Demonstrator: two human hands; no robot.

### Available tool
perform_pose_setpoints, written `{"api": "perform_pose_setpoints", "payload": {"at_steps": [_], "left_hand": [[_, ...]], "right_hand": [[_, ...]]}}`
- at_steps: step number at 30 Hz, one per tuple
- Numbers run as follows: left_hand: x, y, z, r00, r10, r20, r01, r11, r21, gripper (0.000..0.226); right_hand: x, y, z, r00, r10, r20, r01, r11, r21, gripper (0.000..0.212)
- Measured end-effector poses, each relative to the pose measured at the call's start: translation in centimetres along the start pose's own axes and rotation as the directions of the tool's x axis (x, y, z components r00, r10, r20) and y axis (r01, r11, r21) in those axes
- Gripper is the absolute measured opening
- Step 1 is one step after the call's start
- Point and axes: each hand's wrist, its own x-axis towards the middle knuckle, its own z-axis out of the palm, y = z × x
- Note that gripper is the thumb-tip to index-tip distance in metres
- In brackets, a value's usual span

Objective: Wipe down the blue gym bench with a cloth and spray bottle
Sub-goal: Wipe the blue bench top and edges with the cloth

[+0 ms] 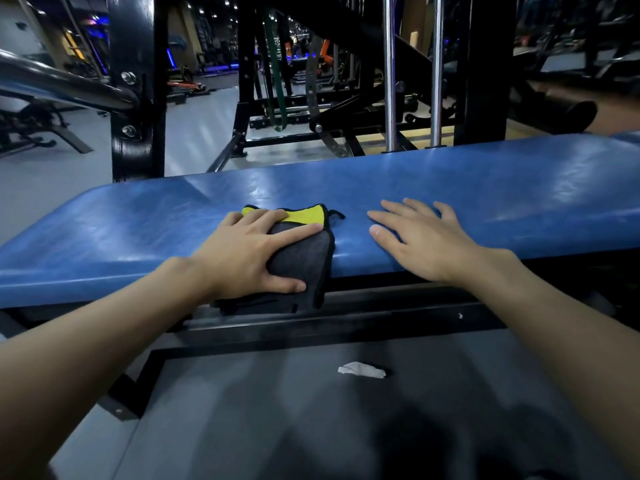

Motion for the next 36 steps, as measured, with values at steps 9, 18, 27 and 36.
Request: {"api": "perform_pose_setpoints", "payload": {"at_steps": [9,18,27,36], "left_hand": [[6.0,7.3,-0.7,0.999,0.046,0.006,-0.046,0.998,-0.046,0.089],[-1.2,-1.7,-1.3,0.991,0.014,0.135,0.018,0.972,-0.234,0.097],[-0.6,-1.8,-1.4,0.987,0.022,0.160,0.014,0.975,-0.220,0.087],[1.2,-0.7,-1.1,0.987,0.063,0.146,-0.028,0.973,-0.231,0.061]], "right_hand": [[-2.6,1.0,1.4,0.826,0.199,-0.527,-0.102,0.973,0.208,0.038],[-1.5,-11.3,5.5,0.705,0.059,-0.707,0.064,0.987,0.147,0.044],[0.0,-7.0,5.8,0.711,-0.024,-0.703,-0.022,0.998,-0.056,0.049],[-1.0,-4.5,5.8,0.625,0.258,-0.737,-0.305,0.949,0.073,0.052]]}}
